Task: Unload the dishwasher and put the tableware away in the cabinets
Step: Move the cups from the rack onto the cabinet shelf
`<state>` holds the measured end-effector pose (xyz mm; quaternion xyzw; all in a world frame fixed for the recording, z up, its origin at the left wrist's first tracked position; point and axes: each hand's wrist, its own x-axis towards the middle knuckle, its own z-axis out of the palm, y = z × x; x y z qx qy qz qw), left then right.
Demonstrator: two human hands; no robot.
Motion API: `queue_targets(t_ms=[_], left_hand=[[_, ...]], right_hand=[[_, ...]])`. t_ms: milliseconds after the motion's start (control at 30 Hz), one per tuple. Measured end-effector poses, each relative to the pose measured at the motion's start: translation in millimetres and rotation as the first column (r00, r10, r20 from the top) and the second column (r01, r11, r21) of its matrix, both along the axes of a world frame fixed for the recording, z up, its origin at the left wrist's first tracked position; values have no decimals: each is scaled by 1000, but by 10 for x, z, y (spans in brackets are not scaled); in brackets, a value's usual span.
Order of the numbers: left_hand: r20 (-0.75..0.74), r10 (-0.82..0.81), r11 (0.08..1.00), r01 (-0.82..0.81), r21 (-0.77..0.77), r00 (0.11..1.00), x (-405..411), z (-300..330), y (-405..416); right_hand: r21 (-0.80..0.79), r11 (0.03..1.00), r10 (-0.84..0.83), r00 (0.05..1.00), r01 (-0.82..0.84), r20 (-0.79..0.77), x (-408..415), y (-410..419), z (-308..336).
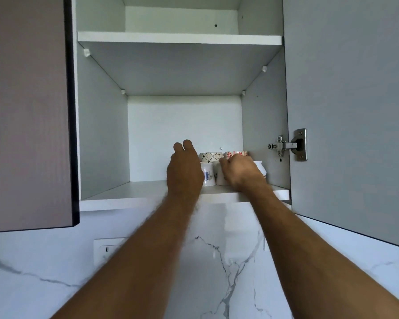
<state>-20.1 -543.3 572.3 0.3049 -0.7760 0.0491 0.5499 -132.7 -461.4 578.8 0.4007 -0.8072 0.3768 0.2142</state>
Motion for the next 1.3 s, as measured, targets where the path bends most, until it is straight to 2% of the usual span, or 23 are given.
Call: queue_targets(t_ms=[100,167,267,367,500,600,667,733,967,1200,1300], left_hand=[[-43,4,1000,-3,28,999,50,11,70],[-34,-48,998,49,26,998,78,11,97],[-10,-130,990,130,-61,991,143,3,157],[-59,-204,969,193,-157,977,276,-51,216],[-77,-118,956,93,-277,990,479,-105,155],[-14,-56,948,49,-313,998,668,-81,184],[30,-30,949,38,-312,999,823,-59,260],[45,-15,949,28,-313,999,907,-33,336],[80,-94,945,115,-306,992,1203,-175,595],[163,-205,935,242,-259,965,1214,-751,853],[184,-269,929,304,-209,946,1186,-981,1076]], right_hand=[[-78,996,49,996,-42,80,38,70,46],[-88,994,77,991,-67,113,110,134,44],[-152,986,89,987,-68,134,173,259,-22],[-205,977,87,990,-63,110,237,386,-120],[-112,993,37,998,-43,-52,438,610,-130],[73,992,-77,956,102,-283,632,871,-101],[83,973,-162,895,215,-415,744,1045,-76],[41,965,-211,863,258,-460,804,1203,-42],[-88,933,-347,812,348,-469,1129,1753,-155],[-30,882,-431,778,470,-457,1354,2325,-633],[14,858,-465,788,513,-404,1419,2578,-806]])
